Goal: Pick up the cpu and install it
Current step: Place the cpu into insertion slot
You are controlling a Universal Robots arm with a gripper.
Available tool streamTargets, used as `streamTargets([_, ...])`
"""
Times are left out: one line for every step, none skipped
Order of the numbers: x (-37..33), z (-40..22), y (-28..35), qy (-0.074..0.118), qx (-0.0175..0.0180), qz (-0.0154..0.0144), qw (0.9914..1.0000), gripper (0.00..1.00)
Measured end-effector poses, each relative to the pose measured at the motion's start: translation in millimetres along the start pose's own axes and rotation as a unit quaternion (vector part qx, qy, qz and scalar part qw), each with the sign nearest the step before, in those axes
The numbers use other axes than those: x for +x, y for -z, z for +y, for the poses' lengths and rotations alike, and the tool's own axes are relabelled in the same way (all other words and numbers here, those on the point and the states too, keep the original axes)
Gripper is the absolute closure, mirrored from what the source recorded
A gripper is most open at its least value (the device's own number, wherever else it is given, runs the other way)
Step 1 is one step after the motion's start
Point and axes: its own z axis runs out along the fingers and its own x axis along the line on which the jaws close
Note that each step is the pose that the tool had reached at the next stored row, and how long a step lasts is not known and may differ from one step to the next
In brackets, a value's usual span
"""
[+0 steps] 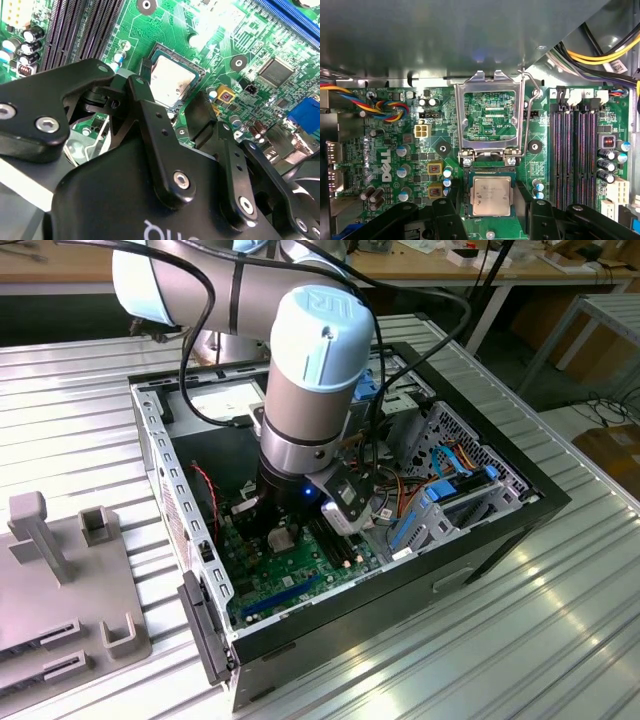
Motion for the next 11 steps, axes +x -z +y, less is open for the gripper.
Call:
streamTargets([0.0,-0.4,0.0,0.001,-0.0005,0.0000,1.00000,0.46])
streamTargets([0.0,-1.3,-0.1,0.002,-0.0009,0.0000,1.00000,0.46])
streamTargets([0.0,-2.0,-0.1,0.004,-0.0010,0.0000,0.99999,0.46])
streamTargets([0.2,-3.0,0.0,0.005,-0.0009,0.0001,0.99999,0.46])
streamTargets([0.2,-3.1,0.1,0.006,-0.0008,0.0001,0.99998,0.46])
streamTargets([0.1,-3.1,0.0,0.007,-0.0009,0.0001,0.99998,0.46])
streamTargets([0.1,-3.1,0.1,0.007,-0.0009,0.0001,0.99998,0.46])
streamTargets([0.1,-3.0,0.3,0.007,-0.0009,0.0001,0.99997,0.46])
streamTargets([0.1,-2.7,1.1,0.007,-0.0008,0.0001,0.99997,0.46])
streamTargets([0.1,-2.4,2.9,0.007,-0.0007,0.0002,0.99997,0.46])
streamTargets([0.1,-2.1,3.9,0.007,-0.0008,0.0001,0.99997,0.46])
